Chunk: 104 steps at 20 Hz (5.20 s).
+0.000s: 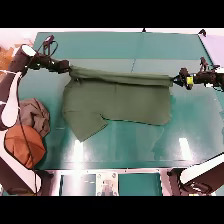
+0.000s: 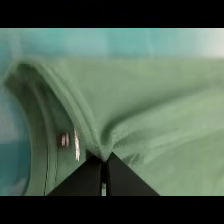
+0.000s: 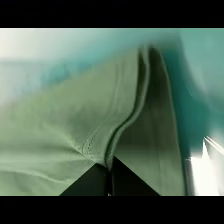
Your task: Fold the shirts.
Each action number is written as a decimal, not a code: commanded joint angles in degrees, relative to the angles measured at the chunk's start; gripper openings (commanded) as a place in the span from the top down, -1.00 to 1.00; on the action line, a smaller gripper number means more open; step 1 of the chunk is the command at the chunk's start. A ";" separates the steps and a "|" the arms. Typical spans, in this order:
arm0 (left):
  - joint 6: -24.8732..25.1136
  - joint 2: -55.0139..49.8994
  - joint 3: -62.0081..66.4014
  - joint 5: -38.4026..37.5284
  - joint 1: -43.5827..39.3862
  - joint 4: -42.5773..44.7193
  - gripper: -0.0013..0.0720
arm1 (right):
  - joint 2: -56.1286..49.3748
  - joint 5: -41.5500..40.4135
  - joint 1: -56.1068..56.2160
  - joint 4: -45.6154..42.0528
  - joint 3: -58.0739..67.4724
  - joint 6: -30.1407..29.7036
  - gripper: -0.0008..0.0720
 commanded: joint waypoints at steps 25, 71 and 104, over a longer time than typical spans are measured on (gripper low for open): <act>-11.30 38.10 -51.41 -14.60 8.87 5.95 -0.53 | 43.50 3.04 -5.84 -19.30 -51.49 12.74 0.05; -11.65 18.86 -22.32 -3.26 -5.77 2.89 0.89 | 11.32 4.63 11.17 -20.74 -7.13 20.63 0.93; -11.61 6.67 -0.94 -12.57 -0.11 -7.08 -0.52 | -6.25 24.11 -7.50 -8.76 8.66 -8.26 -0.83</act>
